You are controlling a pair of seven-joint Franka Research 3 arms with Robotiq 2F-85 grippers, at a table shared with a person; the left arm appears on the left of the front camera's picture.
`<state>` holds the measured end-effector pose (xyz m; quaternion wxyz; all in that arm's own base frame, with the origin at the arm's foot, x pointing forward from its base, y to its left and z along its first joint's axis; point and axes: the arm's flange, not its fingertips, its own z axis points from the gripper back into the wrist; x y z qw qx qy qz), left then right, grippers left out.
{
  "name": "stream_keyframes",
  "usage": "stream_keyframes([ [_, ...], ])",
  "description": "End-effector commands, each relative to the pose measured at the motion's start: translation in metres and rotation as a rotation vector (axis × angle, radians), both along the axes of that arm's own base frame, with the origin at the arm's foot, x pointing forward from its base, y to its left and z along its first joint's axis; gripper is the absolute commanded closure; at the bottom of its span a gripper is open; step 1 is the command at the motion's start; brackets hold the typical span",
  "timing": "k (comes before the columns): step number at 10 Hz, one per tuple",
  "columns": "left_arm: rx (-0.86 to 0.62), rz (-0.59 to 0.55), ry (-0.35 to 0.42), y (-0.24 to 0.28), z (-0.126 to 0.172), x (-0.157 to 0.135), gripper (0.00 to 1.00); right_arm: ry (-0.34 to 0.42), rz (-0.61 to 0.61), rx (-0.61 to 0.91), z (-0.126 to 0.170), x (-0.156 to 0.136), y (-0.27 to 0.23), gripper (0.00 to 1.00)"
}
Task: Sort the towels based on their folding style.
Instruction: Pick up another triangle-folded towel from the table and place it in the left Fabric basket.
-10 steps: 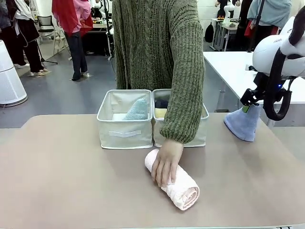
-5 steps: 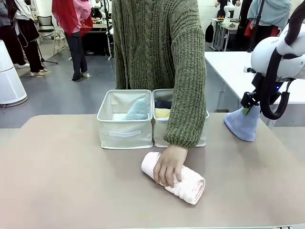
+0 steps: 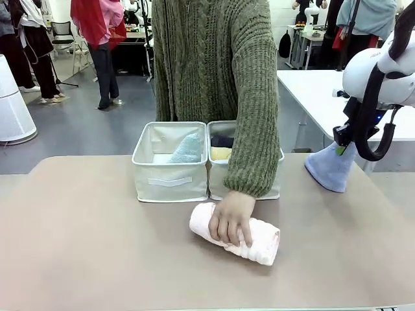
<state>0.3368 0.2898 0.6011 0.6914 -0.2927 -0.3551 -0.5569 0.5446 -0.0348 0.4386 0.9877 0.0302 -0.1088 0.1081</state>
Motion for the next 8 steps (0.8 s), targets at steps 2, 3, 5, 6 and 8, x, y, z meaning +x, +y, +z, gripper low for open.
stream_keyframes([
  [2,-0.015,0.012,-0.021,-0.001,-0.001,-0.001,0.0,-0.01,0.026,0.033,0.018,-0.007,-0.004,1.0],
  [3,-0.015,0.012,-0.021,-0.001,-0.001,-0.001,0.0,-0.003,0.028,0.034,0.027,-0.014,-0.002,1.0],
  [5,-0.015,0.012,-0.021,-0.001,-0.001,-0.001,0.0,0.019,0.051,0.083,0.077,-0.051,0.011,0.88],
  [6,-0.015,0.012,-0.021,-0.001,-0.001,-0.001,0.0,0.005,0.094,0.097,0.11,-0.075,0.023,0.88],
  [8,-0.015,0.012,-0.021,-0.001,-0.001,-0.001,0.0,-0.036,0.209,0.117,0.171,-0.123,0.052,0.88],
])
